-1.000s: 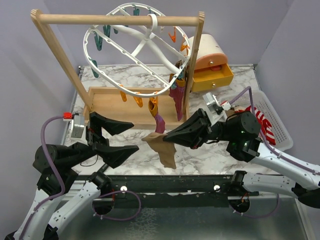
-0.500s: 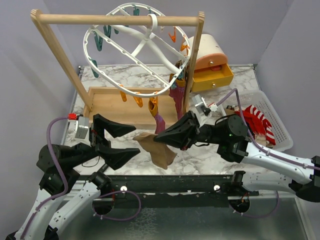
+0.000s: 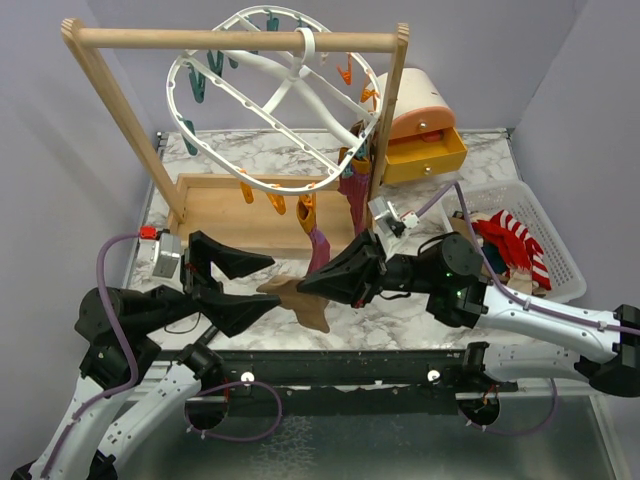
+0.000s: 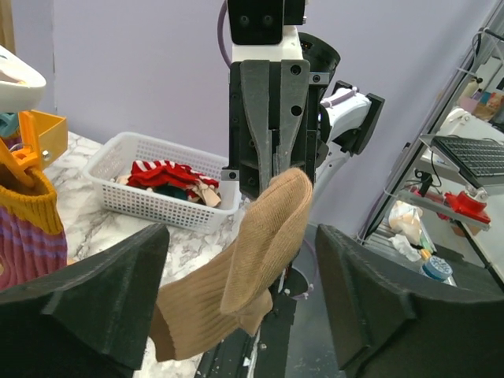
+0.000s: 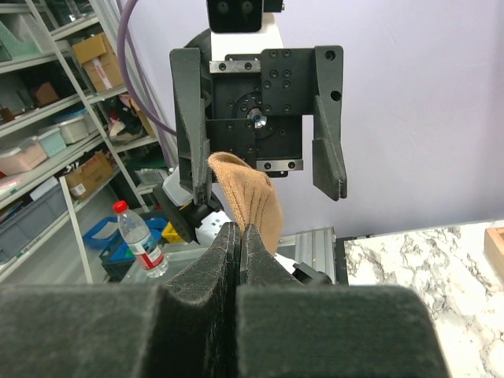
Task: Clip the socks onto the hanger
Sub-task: Pick up the sock from the bin.
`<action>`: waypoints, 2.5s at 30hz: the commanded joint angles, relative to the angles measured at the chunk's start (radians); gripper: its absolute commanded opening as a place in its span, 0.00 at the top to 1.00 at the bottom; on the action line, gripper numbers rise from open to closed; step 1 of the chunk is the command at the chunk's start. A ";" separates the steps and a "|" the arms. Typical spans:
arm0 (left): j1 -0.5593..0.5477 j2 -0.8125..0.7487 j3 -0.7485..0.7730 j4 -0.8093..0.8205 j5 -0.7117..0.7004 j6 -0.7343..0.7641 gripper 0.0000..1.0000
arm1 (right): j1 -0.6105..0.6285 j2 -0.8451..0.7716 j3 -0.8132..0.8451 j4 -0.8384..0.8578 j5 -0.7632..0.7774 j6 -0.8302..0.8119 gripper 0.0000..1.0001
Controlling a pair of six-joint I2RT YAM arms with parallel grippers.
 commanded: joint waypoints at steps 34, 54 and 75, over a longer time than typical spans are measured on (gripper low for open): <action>-0.002 -0.051 0.047 -0.059 -0.134 0.032 1.00 | 0.034 -0.138 -0.085 -0.106 0.181 -0.008 0.29; -0.002 -0.044 0.187 -0.016 -0.232 -0.110 1.00 | 0.034 -0.226 -0.383 0.079 0.202 -0.004 0.25; 0.000 -0.025 0.203 -0.021 -0.300 -0.103 1.00 | 0.257 0.002 -0.246 0.147 0.329 -0.202 0.24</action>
